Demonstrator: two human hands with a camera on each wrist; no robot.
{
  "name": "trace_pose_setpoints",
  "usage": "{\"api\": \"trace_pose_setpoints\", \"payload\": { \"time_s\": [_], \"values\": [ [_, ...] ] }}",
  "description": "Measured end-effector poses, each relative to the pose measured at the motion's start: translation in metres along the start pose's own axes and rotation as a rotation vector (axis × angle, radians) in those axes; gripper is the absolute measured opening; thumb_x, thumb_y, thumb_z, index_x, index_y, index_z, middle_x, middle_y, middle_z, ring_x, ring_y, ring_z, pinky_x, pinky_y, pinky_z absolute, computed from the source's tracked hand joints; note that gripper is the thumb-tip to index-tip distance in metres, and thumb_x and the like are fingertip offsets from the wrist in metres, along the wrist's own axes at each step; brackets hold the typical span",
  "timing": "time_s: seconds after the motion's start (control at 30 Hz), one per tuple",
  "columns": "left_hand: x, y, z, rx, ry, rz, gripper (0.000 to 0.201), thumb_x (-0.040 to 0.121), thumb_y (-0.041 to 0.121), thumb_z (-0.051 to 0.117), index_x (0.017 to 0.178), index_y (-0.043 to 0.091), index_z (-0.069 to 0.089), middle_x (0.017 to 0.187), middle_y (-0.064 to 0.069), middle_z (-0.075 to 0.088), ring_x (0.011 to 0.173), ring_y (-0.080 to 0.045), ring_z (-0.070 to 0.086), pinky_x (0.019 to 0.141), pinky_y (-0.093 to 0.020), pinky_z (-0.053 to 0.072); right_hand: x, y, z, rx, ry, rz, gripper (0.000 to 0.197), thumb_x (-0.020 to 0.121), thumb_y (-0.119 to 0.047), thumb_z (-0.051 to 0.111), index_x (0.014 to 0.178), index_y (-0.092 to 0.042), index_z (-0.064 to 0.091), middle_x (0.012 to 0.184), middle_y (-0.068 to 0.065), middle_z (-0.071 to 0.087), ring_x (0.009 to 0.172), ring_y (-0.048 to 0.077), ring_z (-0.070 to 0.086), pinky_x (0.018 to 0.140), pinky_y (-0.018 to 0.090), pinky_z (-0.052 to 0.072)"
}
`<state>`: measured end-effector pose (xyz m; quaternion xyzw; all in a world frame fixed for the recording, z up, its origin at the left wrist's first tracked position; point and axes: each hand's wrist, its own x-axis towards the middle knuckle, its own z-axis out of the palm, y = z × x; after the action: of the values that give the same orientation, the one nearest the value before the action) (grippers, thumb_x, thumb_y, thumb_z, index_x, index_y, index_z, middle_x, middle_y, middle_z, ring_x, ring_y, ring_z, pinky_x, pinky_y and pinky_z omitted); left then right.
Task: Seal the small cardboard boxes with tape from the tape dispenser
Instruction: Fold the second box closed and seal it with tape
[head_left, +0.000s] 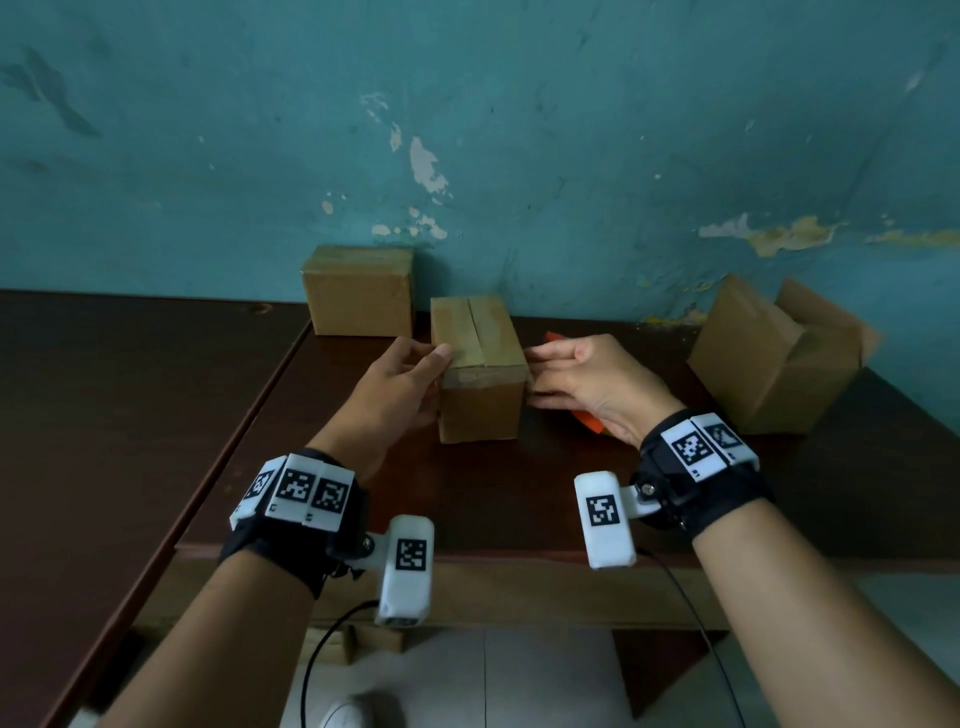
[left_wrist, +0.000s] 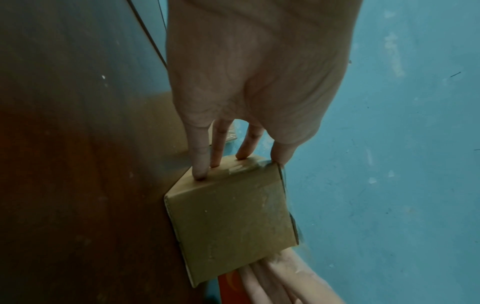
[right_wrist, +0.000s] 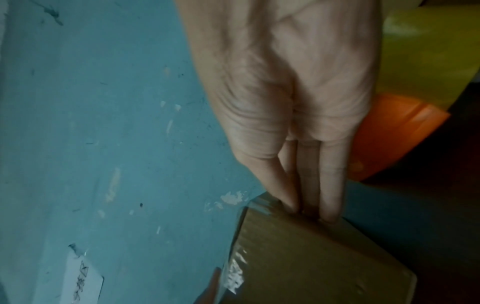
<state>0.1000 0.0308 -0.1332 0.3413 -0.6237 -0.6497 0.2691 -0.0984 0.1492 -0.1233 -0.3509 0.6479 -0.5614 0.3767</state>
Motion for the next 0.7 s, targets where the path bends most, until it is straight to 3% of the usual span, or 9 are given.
{"api": "trace_pose_setpoints", "payload": {
  "time_s": [0.07,0.17,0.27,0.33,0.37,0.43,0.5,0.6,0.7],
  "values": [
    [0.0,0.0,0.0,0.006,0.006,0.009,0.03,0.102,0.04,0.061,0.121,0.017,0.062,0.125,-0.017,0.065,0.112,-0.035,0.069,0.096,-0.056,0.059,0.001,-0.001,0.001,-0.055,0.021,-0.003,0.045,0.089,0.021,0.068,0.129,0.001,0.067,0.103,0.01,0.08,0.091,0.018,0.08,0.075,0.026,0.065],
    [0.0,0.002,-0.001,0.032,0.0,0.036,0.033,0.102,0.04,0.062,0.128,0.02,0.058,0.129,-0.014,0.062,0.113,-0.031,0.068,0.091,-0.053,0.062,0.004,-0.003,0.0,-0.167,0.035,-0.047,0.065,0.087,0.024,0.066,0.143,-0.007,0.06,0.116,0.015,0.077,0.097,0.022,0.079,0.079,0.028,0.065],
    [0.001,0.004,-0.002,0.08,-0.005,0.096,0.035,0.104,0.036,0.06,0.137,0.027,0.053,0.132,-0.006,0.06,0.115,-0.025,0.066,0.079,-0.041,0.065,0.008,-0.002,-0.001,-0.356,0.014,-0.14,0.087,0.086,0.019,0.069,0.152,-0.035,0.054,0.118,0.006,0.079,0.099,0.024,0.079,0.091,0.039,0.064],
    [0.003,0.004,-0.002,0.114,-0.01,0.157,0.032,0.108,0.03,0.053,0.14,0.03,0.052,0.127,0.0,0.059,0.11,-0.016,0.065,0.067,-0.025,0.062,0.009,-0.002,-0.001,-0.49,0.009,-0.189,0.093,0.085,0.012,0.071,0.143,-0.058,0.054,0.126,0.0,0.075,0.103,0.024,0.077,0.099,0.047,0.061],
    [0.002,0.005,-0.003,0.123,-0.019,0.177,0.031,0.11,0.024,0.048,0.14,0.029,0.054,0.125,0.002,0.058,0.107,-0.012,0.063,0.062,-0.019,0.059,0.008,-0.002,-0.002,-0.527,0.009,-0.205,0.091,0.085,0.009,0.072,0.137,-0.063,0.057,0.13,-0.003,0.073,0.109,0.021,0.075,0.102,0.049,0.059],
    [0.002,0.006,-0.005,0.111,-0.062,0.173,0.036,0.111,0.011,0.039,0.138,0.024,0.059,0.128,0.001,0.059,0.106,-0.013,0.064,0.063,-0.019,0.058,0.005,-0.003,-0.003,-0.523,-0.001,-0.221,0.082,0.085,0.008,0.071,0.133,-0.058,0.065,0.135,-0.008,0.071,0.122,0.013,0.069,0.106,0.047,0.057],
    [0.002,0.005,-0.007,0.084,-0.11,0.156,0.044,0.109,0.002,0.034,0.139,0.022,0.06,0.135,-0.004,0.059,0.111,-0.019,0.067,0.07,-0.025,0.061,0.003,-0.003,-0.004,-0.463,-0.021,-0.218,0.073,0.087,0.009,0.07,0.134,-0.048,0.069,0.139,-0.008,0.07,0.121,0.013,0.07,0.105,0.044,0.058],
    [0.002,0.001,-0.01,0.066,-0.15,0.162,0.046,0.107,0.0,0.043,0.141,0.025,0.06,0.138,-0.004,0.06,0.116,-0.021,0.07,0.083,-0.035,0.063,0.001,-0.004,-0.004,-0.387,-0.043,-0.214,0.065,0.09,0.009,0.071,0.138,-0.036,0.07,0.14,-0.004,0.069,0.119,0.012,0.071,0.104,0.042,0.059],
    [0.004,-0.001,-0.013,0.111,-0.167,0.188,0.049,0.103,0.001,0.055,0.14,0.032,0.06,0.136,-0.002,0.063,0.113,-0.017,0.071,0.09,-0.042,0.063,-0.002,-0.004,-0.004,-0.319,-0.064,-0.2,0.061,0.095,0.012,0.066,0.143,-0.025,0.066,0.145,0.002,0.064,0.128,0.015,0.066,0.098,0.034,0.061]
  ]
}}
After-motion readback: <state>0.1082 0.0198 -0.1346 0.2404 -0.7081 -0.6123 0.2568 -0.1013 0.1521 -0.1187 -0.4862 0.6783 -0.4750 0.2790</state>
